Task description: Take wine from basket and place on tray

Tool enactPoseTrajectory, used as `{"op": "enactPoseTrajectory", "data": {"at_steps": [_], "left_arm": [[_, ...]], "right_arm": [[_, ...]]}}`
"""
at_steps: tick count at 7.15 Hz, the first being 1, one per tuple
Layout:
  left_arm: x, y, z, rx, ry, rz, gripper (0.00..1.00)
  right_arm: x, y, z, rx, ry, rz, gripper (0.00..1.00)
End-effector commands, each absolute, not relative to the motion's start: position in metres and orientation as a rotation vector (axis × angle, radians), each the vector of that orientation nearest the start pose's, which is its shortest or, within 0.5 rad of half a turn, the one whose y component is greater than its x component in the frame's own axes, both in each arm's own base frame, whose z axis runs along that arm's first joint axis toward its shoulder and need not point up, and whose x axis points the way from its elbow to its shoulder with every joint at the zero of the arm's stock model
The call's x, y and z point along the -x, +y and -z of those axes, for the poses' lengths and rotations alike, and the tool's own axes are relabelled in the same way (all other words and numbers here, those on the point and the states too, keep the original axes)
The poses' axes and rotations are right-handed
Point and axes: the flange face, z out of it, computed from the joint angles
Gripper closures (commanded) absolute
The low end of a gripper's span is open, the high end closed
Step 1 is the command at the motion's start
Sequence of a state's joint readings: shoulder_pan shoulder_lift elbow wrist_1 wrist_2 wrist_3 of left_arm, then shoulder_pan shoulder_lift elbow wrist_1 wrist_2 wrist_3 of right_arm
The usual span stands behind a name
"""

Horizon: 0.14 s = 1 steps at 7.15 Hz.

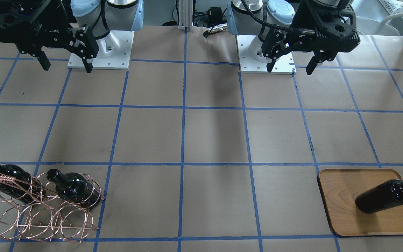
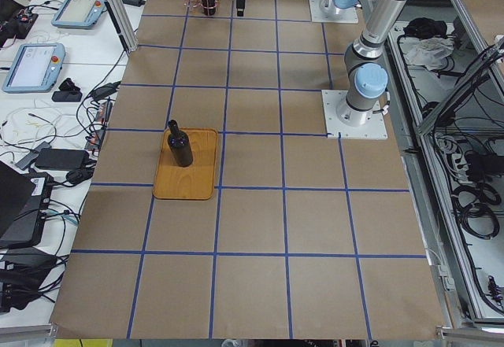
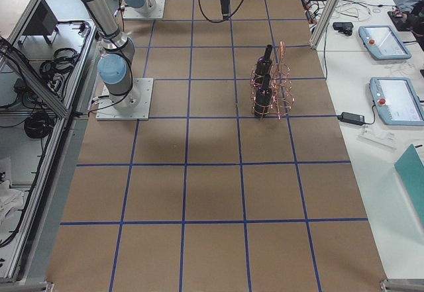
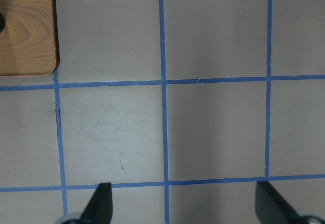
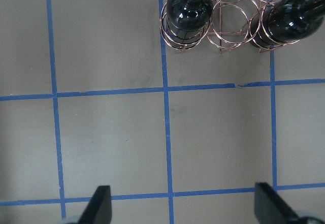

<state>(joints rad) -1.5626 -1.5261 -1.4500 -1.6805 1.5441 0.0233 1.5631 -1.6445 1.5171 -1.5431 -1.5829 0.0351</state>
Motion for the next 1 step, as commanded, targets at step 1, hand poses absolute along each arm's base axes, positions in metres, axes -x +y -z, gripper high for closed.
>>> {"op": "enactPoseTrajectory", "data": {"at_steps": [1], "left_arm": [[0.1317, -0.4749, -0.5503, -0.018, 3.168, 0.071, 0.0]], "right_arm": [[-0.1285, -0.4679, -0.547, -0.066, 3.148, 0.157, 0.0]]}}
